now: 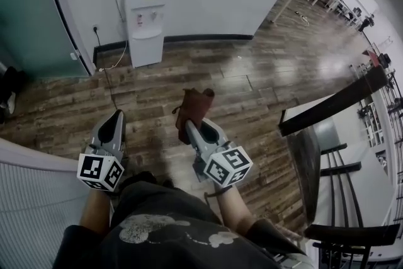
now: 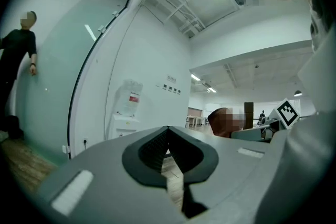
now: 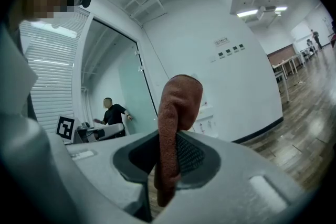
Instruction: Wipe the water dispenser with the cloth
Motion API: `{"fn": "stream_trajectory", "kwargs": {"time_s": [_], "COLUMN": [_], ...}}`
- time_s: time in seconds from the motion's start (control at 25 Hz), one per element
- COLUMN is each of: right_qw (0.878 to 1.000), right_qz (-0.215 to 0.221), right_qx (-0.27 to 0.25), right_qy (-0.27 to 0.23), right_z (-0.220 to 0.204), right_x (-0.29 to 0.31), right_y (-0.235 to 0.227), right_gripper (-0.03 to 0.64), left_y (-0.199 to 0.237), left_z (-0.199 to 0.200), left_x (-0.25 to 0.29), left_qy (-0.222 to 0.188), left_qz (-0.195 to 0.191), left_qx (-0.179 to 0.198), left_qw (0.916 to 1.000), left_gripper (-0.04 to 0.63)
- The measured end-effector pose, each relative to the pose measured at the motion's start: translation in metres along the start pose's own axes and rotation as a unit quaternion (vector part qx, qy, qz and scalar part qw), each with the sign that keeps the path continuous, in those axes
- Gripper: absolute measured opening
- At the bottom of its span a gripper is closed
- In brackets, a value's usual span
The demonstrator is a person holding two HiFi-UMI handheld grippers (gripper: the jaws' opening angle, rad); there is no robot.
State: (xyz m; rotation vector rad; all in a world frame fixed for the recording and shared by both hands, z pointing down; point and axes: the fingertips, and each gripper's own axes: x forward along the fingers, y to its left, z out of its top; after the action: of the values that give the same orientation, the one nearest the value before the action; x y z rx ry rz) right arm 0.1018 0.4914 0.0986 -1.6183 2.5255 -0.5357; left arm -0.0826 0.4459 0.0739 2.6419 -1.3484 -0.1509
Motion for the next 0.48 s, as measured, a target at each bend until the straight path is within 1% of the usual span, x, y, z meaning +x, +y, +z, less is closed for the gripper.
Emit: {"fn": "stream_trajectory", "kwargs": {"time_s": [0.08, 0.24, 0.48], "right_qw": [1.0, 1.0, 0.999], "right_qz": [-0.001, 0.0, -0.019], "right_qx": [0.006, 0.015, 0.014], "right_qy": [0.007, 0.023, 0.024], "right_z": [-0.006, -0.014, -0.009], "right_x": [-0.002, -0.002, 0.015], "right_y": [-0.008, -0.021, -0.049], "right_gripper": [0.061, 0.061, 0.061], "left_y": [0.001, 0.0, 0.012], "left_z": [-0.005, -0.012, -0.02], "left_x": [-0.001, 0.005, 0.034], "left_qy": [0.0, 0.008, 0.011], "left_qz": [0.013, 0.025, 0.021], "left_qx": [-0.002, 0.005, -0.001], "left_qw": [0.9999, 0.9996, 0.9997], "left_gripper": [0.018, 0.018, 0.018]}}
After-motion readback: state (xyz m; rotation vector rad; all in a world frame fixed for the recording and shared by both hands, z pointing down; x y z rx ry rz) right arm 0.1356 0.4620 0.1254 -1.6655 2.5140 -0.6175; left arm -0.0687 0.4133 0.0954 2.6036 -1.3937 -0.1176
